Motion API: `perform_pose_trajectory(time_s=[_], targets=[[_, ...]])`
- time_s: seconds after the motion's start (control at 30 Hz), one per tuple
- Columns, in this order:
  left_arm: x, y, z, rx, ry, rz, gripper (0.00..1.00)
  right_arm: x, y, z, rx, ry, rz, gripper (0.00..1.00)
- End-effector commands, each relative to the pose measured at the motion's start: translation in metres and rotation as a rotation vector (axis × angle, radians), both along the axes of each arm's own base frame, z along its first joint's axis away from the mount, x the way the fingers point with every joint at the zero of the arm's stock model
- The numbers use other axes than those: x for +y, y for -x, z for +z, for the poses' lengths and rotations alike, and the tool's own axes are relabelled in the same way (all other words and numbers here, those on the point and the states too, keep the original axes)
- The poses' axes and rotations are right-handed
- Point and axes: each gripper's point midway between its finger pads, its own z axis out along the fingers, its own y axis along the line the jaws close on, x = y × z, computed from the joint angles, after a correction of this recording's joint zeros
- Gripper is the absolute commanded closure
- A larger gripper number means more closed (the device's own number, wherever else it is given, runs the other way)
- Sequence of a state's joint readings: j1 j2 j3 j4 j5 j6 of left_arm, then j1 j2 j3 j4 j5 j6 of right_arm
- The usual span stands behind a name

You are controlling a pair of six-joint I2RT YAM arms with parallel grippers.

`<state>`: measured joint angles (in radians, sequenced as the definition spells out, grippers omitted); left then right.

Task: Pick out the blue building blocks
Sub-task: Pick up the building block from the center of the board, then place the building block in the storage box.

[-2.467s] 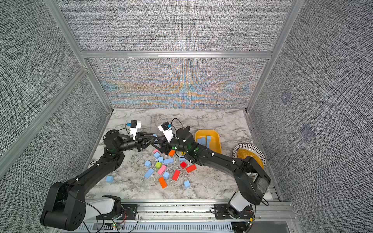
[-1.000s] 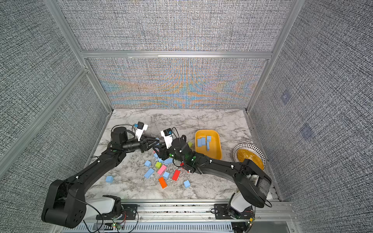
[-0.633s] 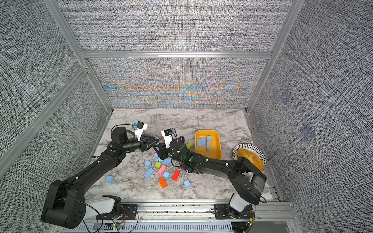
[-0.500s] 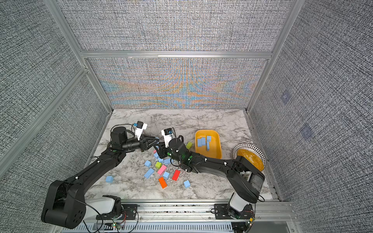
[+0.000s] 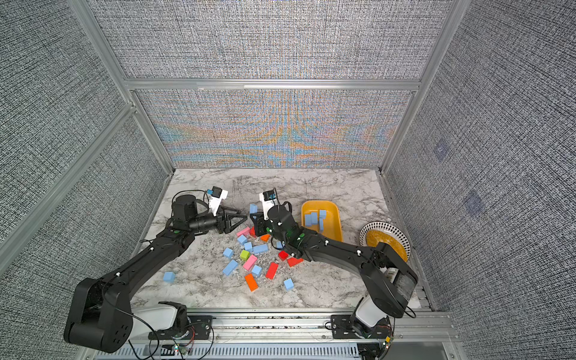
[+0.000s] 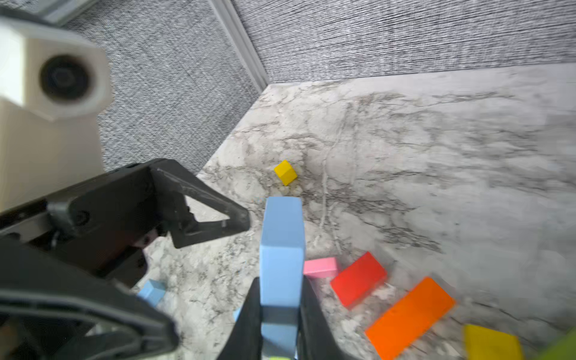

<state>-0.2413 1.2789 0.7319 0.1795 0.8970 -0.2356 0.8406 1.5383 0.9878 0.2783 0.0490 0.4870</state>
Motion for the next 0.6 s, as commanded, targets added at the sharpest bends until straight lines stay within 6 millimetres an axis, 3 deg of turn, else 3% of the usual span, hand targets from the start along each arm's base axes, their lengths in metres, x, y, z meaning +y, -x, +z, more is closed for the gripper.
perform_pose_trajectory(time_s=[0.0, 0.17, 0.3, 0.4, 0.47, 0.57], targets=[[0.006, -0.005, -0.014, 0.01, -0.07, 0.042, 0.01, -0.038, 0.002, -0.029, 0.096, 0.132, 0.049, 0.99], [0.005, -0.002, -0.021, 0.006, -0.081, 0.023, 0.0, -0.122, -0.01, -0.059, 0.265, 0.208, 0.042, 0.99], [0.006, -0.002, -0.029, 0.02, -0.099, 0.022, 0.0, -0.201, -0.025, -0.091, 0.419, 0.264, -0.11, 0.99], [0.007, -0.005, -0.034, 0.029, -0.112, 0.027, 0.0, -0.249, -0.04, -0.103, 0.477, 0.315, -0.255, 0.98], [0.006, -0.005, -0.037, 0.034, -0.121, 0.023, 0.0, -0.27, -0.049, -0.109, 0.487, 0.401, -0.332, 0.98], [0.007, -0.006, -0.041, 0.045, -0.131, 0.023, 0.01, -0.284, -0.058, -0.125, 0.531, 0.502, -0.373, 0.97]])
